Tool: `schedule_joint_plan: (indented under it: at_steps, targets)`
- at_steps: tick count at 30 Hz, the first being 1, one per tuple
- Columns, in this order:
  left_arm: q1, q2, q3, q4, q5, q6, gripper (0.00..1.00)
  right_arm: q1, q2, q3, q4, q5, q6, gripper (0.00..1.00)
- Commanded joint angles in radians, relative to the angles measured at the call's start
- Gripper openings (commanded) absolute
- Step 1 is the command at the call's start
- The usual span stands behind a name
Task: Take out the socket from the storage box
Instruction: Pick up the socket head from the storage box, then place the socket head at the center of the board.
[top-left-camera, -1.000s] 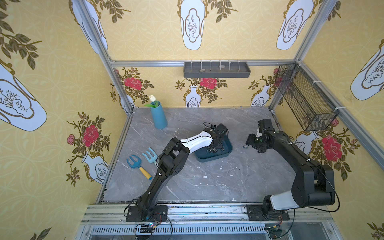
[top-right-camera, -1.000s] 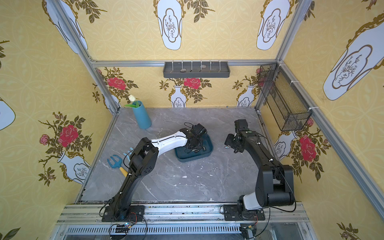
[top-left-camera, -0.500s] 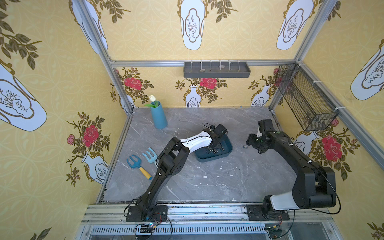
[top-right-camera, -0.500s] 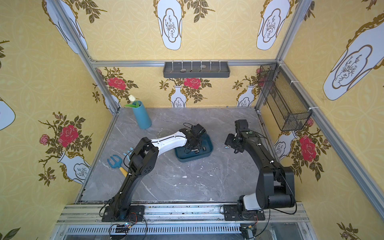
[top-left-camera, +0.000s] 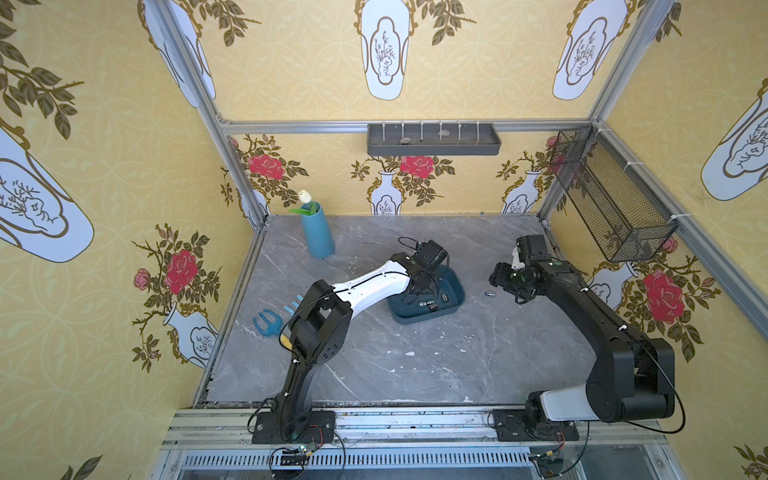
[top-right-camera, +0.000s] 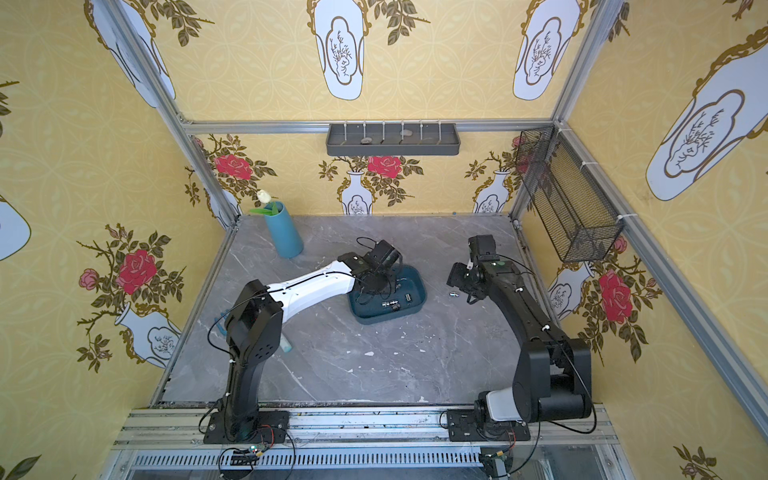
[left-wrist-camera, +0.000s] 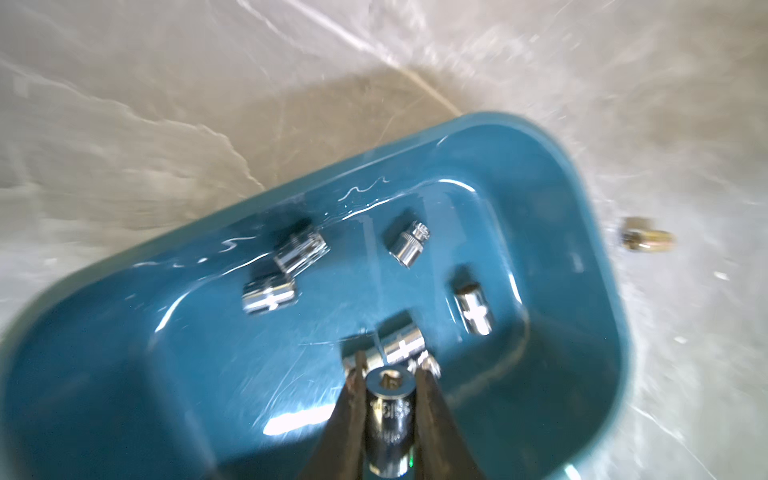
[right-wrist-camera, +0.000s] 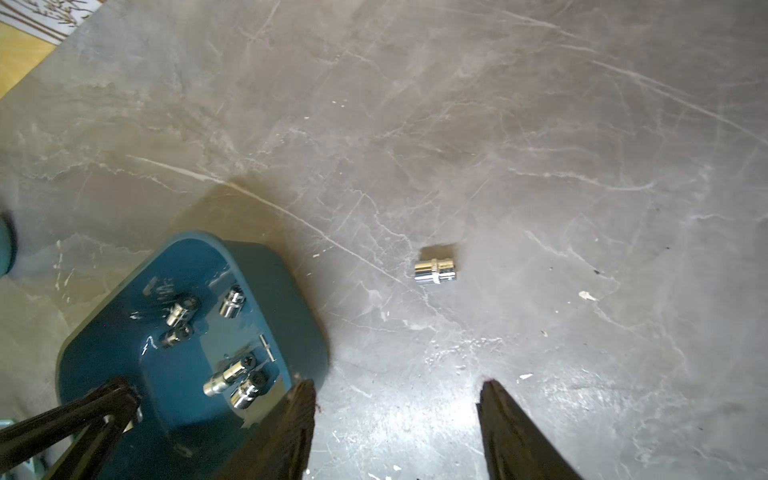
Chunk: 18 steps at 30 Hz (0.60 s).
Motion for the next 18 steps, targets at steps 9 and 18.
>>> schedule_joint_plan:
  at_steps: [9, 18]
  targets:
    - [0.140, -0.242, -0.270, 0.038, -0.026, 0.031, 0.20, 0.181, 0.088, 0.075, 0.072, -0.009, 0.095, 0.67]
    - [0.292, -0.326, -0.503, 0.134, -0.019, 0.034, 0.20, 0.314, 0.204, 0.162, 0.109, 0.013, 0.078, 0.67]
